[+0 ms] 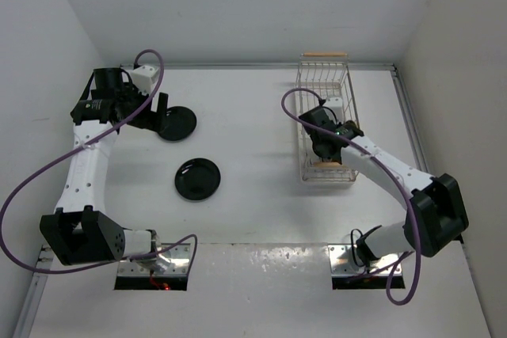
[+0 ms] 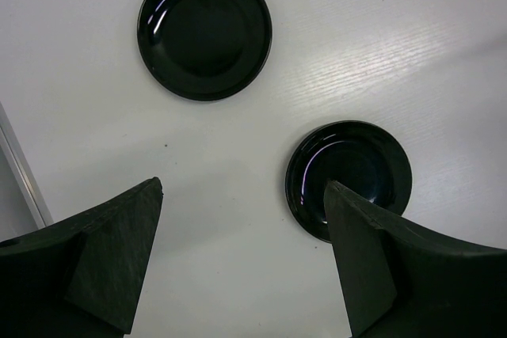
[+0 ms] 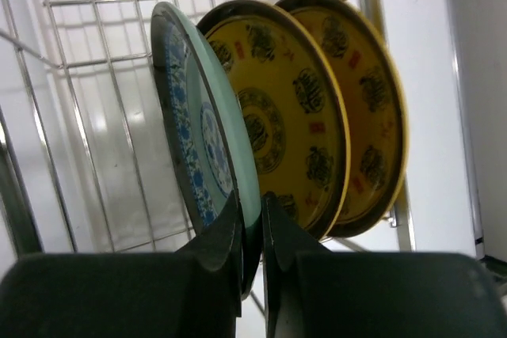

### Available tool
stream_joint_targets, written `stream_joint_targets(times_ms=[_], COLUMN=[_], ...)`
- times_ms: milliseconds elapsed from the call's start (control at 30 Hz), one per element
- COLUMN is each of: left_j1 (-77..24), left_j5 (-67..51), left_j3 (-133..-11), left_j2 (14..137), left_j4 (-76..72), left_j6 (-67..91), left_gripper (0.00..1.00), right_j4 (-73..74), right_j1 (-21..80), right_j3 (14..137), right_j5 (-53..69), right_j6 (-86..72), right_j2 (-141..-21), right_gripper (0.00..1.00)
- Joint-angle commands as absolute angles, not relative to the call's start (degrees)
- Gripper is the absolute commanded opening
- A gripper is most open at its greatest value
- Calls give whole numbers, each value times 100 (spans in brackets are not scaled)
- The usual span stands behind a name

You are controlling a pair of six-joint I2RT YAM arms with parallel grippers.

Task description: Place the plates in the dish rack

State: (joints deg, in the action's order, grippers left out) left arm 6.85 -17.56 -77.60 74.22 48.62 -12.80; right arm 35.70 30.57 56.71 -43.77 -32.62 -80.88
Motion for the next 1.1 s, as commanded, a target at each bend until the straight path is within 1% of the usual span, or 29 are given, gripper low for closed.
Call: stream_joint_targets(times_ms=[0, 67, 100, 200, 367, 467, 533, 633, 767, 900, 1067], left_j1=[738, 738, 738, 738, 738, 738, 738, 354, -78, -149, -149], left_j5=[-1731, -1731, -1731, -1679, -1731, -1871, -2038, -2285, -2233, -2048, -1653], left_j3=[-7752, -7752, -7752, -7752, -7752, -7691, -7620, -7262, -6768, -6855, -6961], left_j2=[7295, 7295, 7295, 7295, 7348, 7400, 7470, 7725, 8348, 9218, 10027], left_j4=[4737, 4737, 4737, 4737, 4737, 4737, 4790, 4992, 4992, 4992, 4703], left_j6=[-1187, -1187, -1187, -1187, -1187, -1256, -1406, -1766, -2118, -2276, -2382], left_gripper=[87, 87, 87, 87, 87, 87, 90, 91, 95, 97, 97], right_j4=[3656, 3691, 3700, 3648, 3647, 3665, 3709, 3796, 3604, 3244, 3252], right_j1=[3006, 2953, 2892, 2857, 2988, 3241, 3322, 3533, 3735, 3946, 4104], right_j3=[5783, 5827, 5845, 5993, 6616, 7020, 7363, 7697, 7708, 7480, 7242], right_j5=[-4307, -4298, -4315, -4429, -4675, -4798, -5000, -5019, -4641, -4403, -4298], right_j6=[-3278, -3252, -3226, -2954, -2120, -1568, -1276, -1239, -1240, -1178, -1380], right_j2=[-8235, -8244, -8218, -8130, -8059, -8068, -8060, -7972, -7708, -7471, -7321], right_gripper=[13, 22, 30, 41, 53, 63, 67, 75, 78, 79, 79])
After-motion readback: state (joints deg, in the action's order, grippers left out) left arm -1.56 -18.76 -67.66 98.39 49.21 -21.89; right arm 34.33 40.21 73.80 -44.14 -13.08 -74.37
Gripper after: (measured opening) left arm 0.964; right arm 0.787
